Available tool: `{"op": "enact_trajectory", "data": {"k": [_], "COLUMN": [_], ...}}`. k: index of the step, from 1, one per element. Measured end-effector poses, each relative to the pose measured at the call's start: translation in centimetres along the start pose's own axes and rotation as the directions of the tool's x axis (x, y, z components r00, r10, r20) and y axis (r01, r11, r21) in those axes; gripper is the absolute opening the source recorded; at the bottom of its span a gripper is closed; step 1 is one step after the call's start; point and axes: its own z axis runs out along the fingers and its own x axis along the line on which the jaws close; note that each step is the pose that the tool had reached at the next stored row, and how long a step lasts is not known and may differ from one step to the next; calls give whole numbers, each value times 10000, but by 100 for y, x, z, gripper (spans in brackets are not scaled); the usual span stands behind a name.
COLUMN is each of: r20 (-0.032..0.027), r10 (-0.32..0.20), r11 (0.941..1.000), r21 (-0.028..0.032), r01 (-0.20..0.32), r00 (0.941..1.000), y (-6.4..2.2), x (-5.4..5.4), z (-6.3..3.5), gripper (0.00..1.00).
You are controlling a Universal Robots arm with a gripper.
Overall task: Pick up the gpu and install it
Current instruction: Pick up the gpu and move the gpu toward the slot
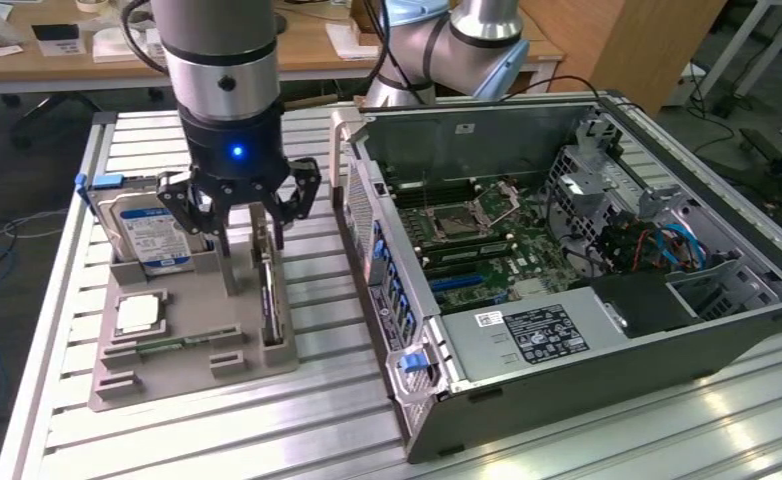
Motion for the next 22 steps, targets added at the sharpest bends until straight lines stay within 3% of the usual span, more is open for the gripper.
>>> {"op": "enact_trajectory", "data": {"k": [22], "r20": [9], "r10": [248], "r11": [9997], "r21": [5], "r01": [-248], "r00": [9997], "y": [41], "x": [-11], "z": [369], "gripper": [59]}}
